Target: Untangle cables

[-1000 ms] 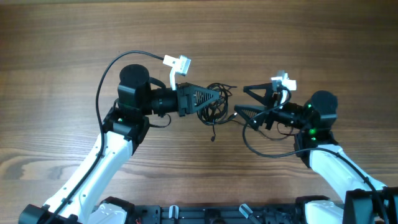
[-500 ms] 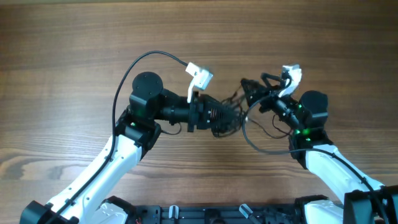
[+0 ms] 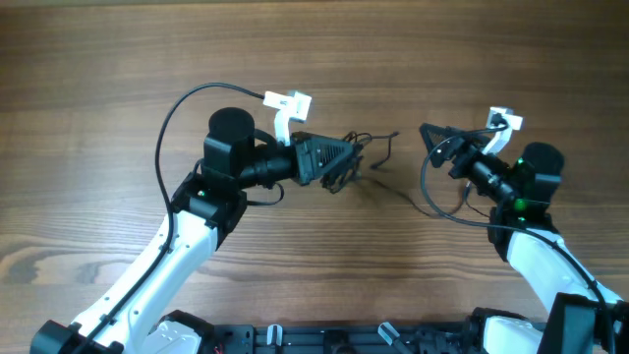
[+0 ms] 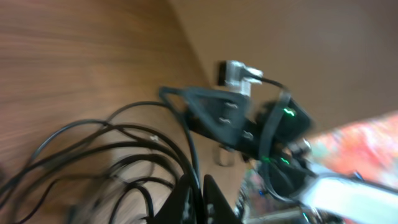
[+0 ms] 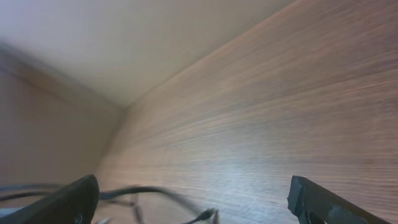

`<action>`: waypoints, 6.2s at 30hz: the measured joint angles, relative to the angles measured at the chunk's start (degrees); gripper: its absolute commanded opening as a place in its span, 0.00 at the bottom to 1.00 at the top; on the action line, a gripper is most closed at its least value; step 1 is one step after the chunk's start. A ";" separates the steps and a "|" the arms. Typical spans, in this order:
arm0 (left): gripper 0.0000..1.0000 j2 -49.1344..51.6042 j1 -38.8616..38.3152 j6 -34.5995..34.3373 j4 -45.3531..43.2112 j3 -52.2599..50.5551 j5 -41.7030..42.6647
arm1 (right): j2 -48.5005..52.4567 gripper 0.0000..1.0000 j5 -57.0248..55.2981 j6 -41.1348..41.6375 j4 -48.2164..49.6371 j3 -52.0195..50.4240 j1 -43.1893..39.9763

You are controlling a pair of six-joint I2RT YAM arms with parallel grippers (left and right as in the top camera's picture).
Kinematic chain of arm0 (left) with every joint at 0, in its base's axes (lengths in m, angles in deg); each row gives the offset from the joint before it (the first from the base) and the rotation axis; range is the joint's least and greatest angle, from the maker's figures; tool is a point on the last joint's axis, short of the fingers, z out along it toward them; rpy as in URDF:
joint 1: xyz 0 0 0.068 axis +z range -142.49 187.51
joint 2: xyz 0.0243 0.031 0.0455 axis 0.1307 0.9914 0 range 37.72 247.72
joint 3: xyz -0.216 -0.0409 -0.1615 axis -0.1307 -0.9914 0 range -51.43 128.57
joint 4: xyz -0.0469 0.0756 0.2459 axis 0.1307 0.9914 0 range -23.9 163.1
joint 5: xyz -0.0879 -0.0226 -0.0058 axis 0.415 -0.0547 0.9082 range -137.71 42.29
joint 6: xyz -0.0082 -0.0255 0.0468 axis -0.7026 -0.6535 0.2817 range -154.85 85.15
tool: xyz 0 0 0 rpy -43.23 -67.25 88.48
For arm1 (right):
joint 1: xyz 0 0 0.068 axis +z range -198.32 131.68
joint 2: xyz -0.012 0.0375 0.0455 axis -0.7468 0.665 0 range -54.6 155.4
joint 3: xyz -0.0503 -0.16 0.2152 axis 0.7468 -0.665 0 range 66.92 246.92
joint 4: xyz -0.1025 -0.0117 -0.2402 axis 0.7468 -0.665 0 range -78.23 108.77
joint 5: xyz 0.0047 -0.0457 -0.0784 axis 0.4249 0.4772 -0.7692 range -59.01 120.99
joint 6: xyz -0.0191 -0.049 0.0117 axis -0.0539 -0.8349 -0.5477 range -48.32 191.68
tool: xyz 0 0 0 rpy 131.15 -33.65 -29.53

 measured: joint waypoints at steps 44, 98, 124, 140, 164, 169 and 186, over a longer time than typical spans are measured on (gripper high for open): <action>0.04 -6.01 38.99 -4.37 -26.23 -0.44 14.51 | -1.49 0.05 -27.45 6.14 -37.38 14.99 -0.33; 0.04 -18.43 36.72 -32.06 -41.75 0.55 -4.98 | 21.33 0.80 -34.91 8.48 -27.28 18.01 5.31; 0.64 9.55 37.40 -21.14 40.11 2.14 -2.43 | 20.70 1.00 5.60 -2.93 -21.00 17.99 11.63; 0.66 7.72 0.02 14.01 52.59 1.20 -50.38 | 19.15 1.00 7.52 -2.95 -22.32 18.01 11.63; 0.04 1.25 -0.90 28.11 54.66 27.54 -30.67 | 18.82 0.99 24.26 -5.07 -7.26 20.44 8.00; 0.04 1.29 -0.90 29.20 55.60 27.54 -28.59 | 18.71 0.79 25.66 -5.73 3.02 20.44 21.27; 0.04 -0.22 -0.76 37.07 62.18 27.54 -30.16 | 18.62 0.05 0.57 6.71 -0.68 20.46 19.69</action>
